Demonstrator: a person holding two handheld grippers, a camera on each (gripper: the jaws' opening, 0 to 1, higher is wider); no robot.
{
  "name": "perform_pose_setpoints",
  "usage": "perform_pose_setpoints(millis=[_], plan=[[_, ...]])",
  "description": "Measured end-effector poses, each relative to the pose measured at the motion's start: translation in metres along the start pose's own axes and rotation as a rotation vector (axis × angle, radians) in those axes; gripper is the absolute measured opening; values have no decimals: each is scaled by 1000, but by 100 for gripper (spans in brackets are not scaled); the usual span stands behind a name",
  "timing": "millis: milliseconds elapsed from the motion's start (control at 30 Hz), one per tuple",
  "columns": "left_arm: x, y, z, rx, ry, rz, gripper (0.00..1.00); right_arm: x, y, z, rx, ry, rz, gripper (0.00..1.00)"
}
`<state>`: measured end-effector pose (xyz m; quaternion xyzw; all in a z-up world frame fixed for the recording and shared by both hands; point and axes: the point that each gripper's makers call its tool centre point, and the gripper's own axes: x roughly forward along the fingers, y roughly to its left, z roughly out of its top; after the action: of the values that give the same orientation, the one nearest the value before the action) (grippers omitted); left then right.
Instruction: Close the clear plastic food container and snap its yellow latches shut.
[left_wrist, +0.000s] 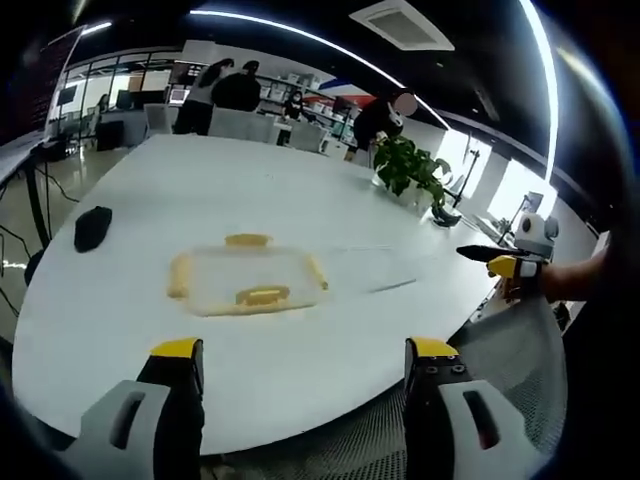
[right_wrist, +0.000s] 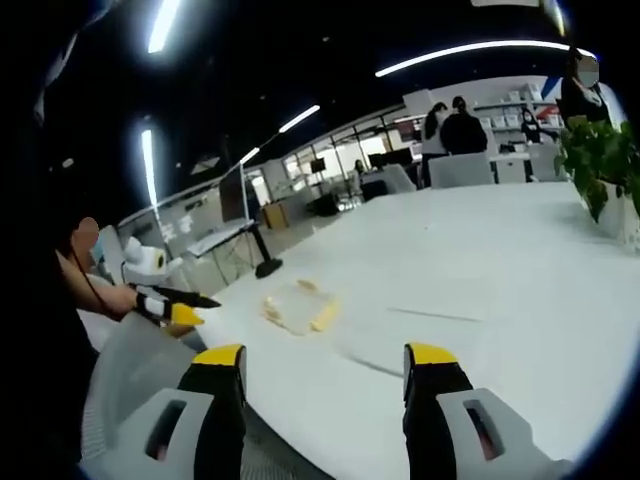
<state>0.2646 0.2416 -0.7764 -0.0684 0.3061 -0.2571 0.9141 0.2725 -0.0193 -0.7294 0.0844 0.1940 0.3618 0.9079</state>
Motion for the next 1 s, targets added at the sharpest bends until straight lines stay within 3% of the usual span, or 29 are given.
perform_pose_setpoints(millis=[367, 1000], plan=[[-1, 12, 2, 39, 33, -5, 81, 19, 8, 17, -77, 16, 41, 63], [-2, 32, 4, 117, 84, -31, 77, 56, 32, 28, -105, 26, 100, 63]])
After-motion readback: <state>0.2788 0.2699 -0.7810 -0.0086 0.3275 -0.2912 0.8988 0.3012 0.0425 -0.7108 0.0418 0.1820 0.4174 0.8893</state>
